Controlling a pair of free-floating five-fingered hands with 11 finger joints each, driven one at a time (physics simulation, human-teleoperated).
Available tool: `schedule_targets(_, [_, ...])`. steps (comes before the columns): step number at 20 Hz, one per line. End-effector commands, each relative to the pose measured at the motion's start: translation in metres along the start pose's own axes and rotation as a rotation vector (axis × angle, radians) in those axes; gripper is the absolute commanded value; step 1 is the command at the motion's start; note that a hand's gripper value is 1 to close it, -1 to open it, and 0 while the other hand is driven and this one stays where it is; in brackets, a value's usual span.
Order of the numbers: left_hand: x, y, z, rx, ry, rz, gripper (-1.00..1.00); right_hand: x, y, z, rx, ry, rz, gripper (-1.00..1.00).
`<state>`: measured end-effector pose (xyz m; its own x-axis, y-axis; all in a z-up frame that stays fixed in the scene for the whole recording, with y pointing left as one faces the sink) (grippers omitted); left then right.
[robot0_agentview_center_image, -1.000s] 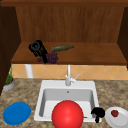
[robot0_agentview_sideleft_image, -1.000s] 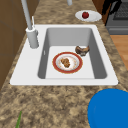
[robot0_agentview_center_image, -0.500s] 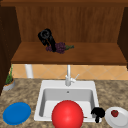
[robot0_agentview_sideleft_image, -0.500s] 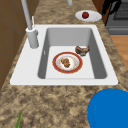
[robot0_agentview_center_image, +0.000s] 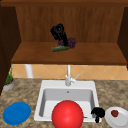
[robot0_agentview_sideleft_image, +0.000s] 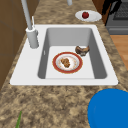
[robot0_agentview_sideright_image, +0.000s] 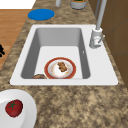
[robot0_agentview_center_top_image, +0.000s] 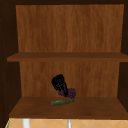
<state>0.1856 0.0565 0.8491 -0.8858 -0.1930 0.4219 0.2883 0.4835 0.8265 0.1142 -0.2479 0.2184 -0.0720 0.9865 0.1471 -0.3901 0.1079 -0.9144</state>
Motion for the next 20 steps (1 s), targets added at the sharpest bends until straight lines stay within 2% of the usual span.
schedule_targets(1, [-0.016, -0.013, -0.030, 0.000, 0.000, 0.000, 1.00, 0.000, 0.000, 0.000, 0.000, 0.000, 0.000, 0.00])
schedule_targets(6, [-0.045, -0.030, -0.064, 0.002, 0.002, 0.006, 1.00, 0.000, 0.000, 0.000, 0.000, 0.000, 0.000, 0.00])
schedule_targets(8, [-0.057, -0.046, -0.074, 0.008, 0.011, 0.012, 1.00, 0.000, 0.000, 0.000, 0.000, 0.000, 0.000, 0.00])
schedule_targets(10, [-0.073, -0.060, -0.080, 0.018, 0.023, 0.019, 1.00, 0.000, 0.000, 0.000, 0.000, 0.000, 0.000, 0.00])
schedule_targets(13, [-0.103, -0.074, -0.085, 0.031, 0.011, 0.019, 1.00, 0.000, 0.000, 0.000, 0.000, 0.000, 0.000, 0.00])
schedule_targets(15, [-0.118, -0.088, -0.087, 0.024, 0.006, 0.017, 1.00, 0.000, 0.000, 0.000, 0.000, 0.000, 0.000, 0.00])
schedule_targets(18, [-0.149, -0.105, -0.096, 0.027, 0.019, 0.016, 1.00, 0.000, 0.000, 0.000, 0.000, 0.000, 0.000, 0.00])
schedule_targets(20, [-0.166, -0.115, -0.101, 0.030, 0.014, 0.006, 1.00, 0.000, 0.000, 0.000, 0.000, 0.000, 0.000, 0.00])
